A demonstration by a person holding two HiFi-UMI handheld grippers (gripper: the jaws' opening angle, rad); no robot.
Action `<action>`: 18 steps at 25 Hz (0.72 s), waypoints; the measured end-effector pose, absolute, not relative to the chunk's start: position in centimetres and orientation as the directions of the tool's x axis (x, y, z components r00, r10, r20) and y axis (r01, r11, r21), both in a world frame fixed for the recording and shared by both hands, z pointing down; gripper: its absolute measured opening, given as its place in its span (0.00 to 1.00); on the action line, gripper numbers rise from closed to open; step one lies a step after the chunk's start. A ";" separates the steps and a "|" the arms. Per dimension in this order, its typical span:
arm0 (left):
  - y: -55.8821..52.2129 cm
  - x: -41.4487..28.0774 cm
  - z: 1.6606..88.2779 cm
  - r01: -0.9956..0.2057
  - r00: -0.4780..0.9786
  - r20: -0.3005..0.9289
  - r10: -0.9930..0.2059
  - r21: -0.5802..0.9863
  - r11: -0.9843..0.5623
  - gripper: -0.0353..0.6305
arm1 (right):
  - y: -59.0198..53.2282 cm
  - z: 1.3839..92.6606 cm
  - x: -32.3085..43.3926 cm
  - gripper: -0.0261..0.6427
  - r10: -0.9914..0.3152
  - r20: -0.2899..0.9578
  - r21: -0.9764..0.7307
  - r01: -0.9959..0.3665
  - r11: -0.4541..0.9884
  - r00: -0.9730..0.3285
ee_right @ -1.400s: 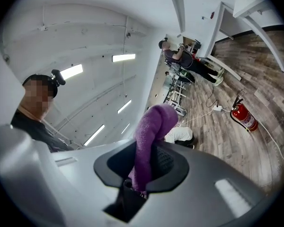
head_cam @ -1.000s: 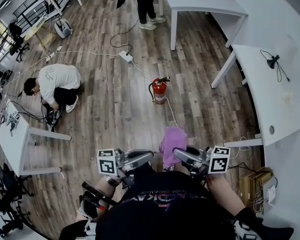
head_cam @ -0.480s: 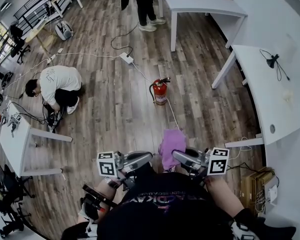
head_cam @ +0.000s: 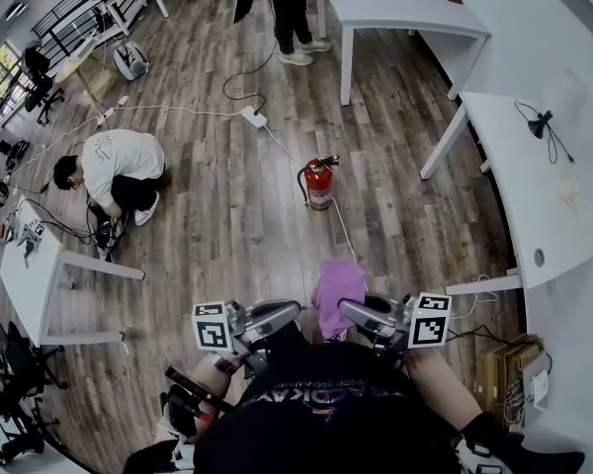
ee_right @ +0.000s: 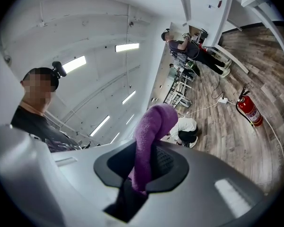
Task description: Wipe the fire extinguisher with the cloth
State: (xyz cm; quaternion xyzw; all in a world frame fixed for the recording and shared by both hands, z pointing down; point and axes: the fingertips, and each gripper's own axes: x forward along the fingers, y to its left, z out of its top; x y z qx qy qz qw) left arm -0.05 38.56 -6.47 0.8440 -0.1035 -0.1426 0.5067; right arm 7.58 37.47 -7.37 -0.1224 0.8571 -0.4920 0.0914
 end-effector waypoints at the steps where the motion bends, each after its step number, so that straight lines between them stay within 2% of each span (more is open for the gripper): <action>1: 38.6 0.0 -6.4 -0.030 0.937 -0.135 -0.321 0.886 -0.463 0.05 | 37.5 -7.3 7.6 0.13 -0.298 -0.034 -0.868 -0.119 0.483 -0.954; 18: 38.3 1.2 -6.3 -0.014 0.949 -0.133 -0.286 0.888 -0.459 0.05 | 37.4 -6.9 8.6 0.13 -0.320 -0.033 -0.872 -0.129 0.471 -0.947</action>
